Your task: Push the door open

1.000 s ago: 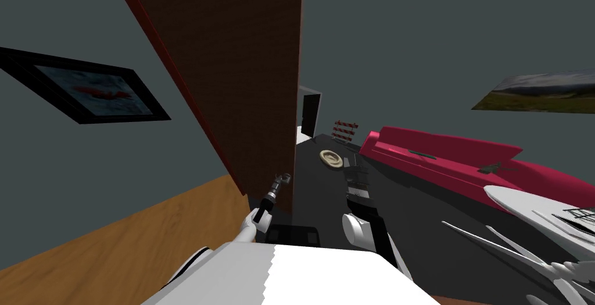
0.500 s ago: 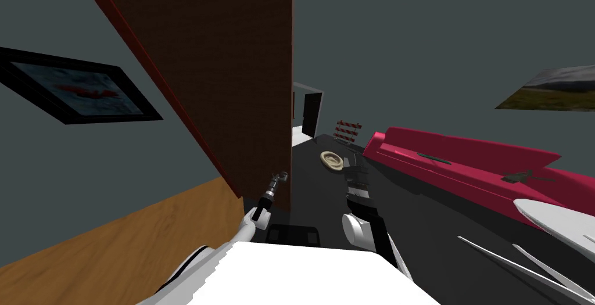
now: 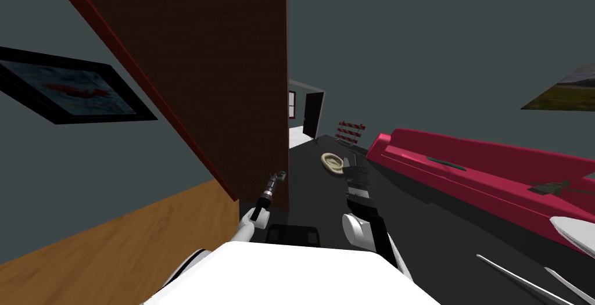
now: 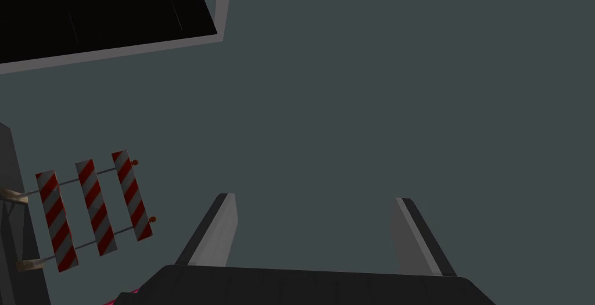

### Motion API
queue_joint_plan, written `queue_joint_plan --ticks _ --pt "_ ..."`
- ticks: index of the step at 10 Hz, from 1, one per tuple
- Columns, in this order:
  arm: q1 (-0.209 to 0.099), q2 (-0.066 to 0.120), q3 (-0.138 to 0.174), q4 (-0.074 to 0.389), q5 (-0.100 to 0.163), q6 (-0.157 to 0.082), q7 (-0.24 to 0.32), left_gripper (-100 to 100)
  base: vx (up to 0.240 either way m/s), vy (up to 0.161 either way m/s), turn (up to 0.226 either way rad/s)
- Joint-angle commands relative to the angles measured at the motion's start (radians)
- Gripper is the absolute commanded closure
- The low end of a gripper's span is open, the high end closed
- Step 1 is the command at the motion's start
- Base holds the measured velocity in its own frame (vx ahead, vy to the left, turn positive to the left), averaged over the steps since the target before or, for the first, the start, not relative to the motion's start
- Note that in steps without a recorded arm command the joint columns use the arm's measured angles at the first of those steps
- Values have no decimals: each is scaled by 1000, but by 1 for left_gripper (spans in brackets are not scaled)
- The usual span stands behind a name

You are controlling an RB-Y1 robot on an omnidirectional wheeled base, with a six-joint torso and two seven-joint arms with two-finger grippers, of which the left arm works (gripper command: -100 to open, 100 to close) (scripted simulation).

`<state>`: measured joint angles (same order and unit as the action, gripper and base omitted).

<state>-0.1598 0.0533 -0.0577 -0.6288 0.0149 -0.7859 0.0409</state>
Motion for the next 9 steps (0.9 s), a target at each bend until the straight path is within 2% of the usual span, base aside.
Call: queue_joint_plan --ticks 1,3,5,9 --pt "-4 5 17 4 9 -3 -8 100 178 -97 66" --pt "-4 9 40 5 22 -4 -17 100 192 -135 64" --pt "-4 9 40 5 22 -4 -17 100 103 -48 22" --pt "-5 5 91 9 50 -6 -37 100 173 -115 71"
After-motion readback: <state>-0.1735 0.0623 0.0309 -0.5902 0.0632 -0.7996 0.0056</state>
